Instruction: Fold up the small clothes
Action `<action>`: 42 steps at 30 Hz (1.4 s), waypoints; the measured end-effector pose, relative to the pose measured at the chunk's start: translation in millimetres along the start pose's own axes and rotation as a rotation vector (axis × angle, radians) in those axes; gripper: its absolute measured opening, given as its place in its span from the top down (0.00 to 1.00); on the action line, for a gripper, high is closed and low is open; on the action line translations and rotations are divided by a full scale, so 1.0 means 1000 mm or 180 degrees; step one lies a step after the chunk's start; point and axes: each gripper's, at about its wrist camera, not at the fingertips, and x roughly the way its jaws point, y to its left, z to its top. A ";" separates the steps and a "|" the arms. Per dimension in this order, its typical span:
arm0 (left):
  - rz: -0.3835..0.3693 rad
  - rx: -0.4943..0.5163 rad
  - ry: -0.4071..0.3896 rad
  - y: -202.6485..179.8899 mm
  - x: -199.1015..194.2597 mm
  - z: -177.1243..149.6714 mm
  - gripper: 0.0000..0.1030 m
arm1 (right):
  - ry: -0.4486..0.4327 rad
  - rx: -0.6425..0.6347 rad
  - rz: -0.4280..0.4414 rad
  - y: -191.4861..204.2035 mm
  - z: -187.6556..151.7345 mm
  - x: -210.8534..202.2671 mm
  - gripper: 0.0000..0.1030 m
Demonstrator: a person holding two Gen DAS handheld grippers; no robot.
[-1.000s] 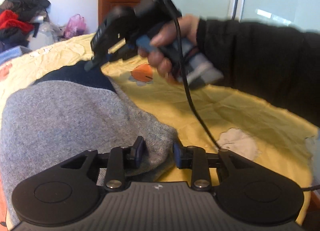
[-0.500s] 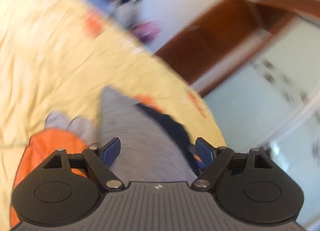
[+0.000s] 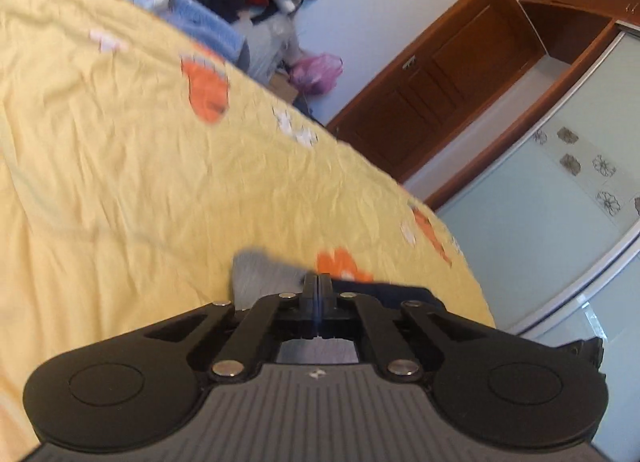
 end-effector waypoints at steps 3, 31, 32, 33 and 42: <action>0.0061 0.0086 0.0066 0.003 -0.001 0.014 1.00 | 0.0011 -0.0026 -0.0029 0.008 0.007 0.011 0.67; 0.0155 0.0086 0.0219 -0.002 0.018 -0.001 0.80 | 0.0067 0.0275 0.0142 -0.002 -0.002 0.007 0.69; 0.0239 0.0148 0.0189 -0.001 0.019 0.008 0.80 | 0.0048 0.0329 0.0187 0.001 0.002 0.015 0.69; 0.0337 0.0218 0.0189 0.001 0.022 0.017 0.79 | 0.0041 0.0363 0.0197 0.004 0.003 0.023 0.69; 0.0331 0.0122 0.0266 0.034 -0.020 -0.018 0.19 | 0.0239 0.0202 -0.0215 0.001 -0.023 0.022 0.30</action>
